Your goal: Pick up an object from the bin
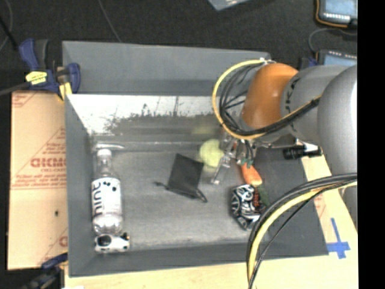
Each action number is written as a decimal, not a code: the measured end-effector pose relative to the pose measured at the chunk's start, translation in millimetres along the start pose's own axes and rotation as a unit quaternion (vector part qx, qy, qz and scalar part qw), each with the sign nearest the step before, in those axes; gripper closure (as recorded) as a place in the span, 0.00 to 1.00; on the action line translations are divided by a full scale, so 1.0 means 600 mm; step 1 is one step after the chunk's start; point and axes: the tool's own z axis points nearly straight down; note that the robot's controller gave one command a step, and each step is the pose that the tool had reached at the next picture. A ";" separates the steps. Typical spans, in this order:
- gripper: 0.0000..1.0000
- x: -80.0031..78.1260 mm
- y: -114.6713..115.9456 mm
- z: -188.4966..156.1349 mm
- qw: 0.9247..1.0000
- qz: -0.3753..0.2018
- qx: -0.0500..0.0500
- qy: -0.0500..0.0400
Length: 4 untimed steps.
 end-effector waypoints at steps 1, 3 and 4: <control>0.00 0.001 0.023 -0.014 0.999 0.053 0.000 -0.002; 0.00 0.027 0.076 -0.007 1.000 -0.012 0.000 -0.004; 1.00 0.068 0.131 -0.003 1.000 0.007 -0.001 -0.009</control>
Offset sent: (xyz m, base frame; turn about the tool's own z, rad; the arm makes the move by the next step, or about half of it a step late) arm 0.0038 0.0369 0.0014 0.1046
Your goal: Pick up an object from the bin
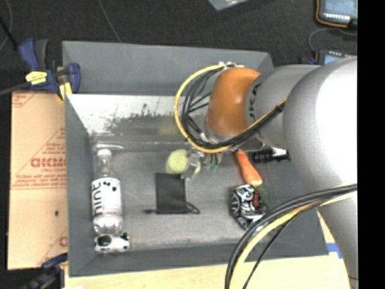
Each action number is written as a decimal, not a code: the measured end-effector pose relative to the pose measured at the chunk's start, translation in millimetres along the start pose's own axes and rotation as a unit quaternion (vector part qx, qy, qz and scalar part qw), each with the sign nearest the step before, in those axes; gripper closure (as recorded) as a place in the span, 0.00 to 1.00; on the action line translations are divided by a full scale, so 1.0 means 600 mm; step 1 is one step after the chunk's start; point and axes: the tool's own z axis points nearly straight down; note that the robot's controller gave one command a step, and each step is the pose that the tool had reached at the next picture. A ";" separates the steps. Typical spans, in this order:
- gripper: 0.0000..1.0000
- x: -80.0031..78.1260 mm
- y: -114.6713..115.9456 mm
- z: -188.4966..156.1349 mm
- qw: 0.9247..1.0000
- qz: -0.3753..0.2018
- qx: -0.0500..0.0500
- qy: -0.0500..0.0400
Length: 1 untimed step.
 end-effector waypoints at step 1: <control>1.00 0.000 0.000 0.000 1.000 0.000 0.000 0.000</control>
Offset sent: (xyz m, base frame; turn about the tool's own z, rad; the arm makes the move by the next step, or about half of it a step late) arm 0.0184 0.0312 0.1070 0.0040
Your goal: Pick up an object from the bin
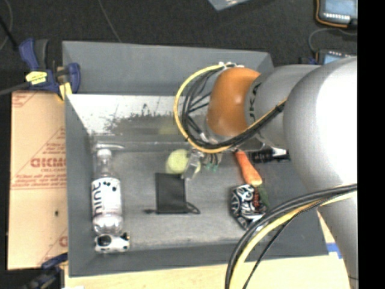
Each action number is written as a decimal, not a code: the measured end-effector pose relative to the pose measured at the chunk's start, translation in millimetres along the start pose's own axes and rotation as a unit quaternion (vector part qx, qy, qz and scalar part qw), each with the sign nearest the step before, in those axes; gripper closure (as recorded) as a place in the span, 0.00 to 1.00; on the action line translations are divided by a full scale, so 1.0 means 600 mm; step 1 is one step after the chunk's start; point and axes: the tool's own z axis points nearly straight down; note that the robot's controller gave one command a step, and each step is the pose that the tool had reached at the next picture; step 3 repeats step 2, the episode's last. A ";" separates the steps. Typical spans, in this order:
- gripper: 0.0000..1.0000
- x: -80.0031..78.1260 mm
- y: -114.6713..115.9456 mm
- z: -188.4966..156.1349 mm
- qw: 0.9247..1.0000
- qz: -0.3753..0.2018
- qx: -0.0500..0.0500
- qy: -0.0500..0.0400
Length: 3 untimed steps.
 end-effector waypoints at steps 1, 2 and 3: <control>1.00 -0.003 0.022 -0.068 1.000 0.002 0.002 0.004; 1.00 -0.004 0.028 -0.094 1.000 0.001 0.001 0.003; 1.00 -0.004 0.028 -0.094 1.000 0.001 0.001 0.003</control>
Offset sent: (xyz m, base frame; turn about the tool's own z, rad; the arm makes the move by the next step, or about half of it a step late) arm 0.0059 0.0197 0.1889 0.0270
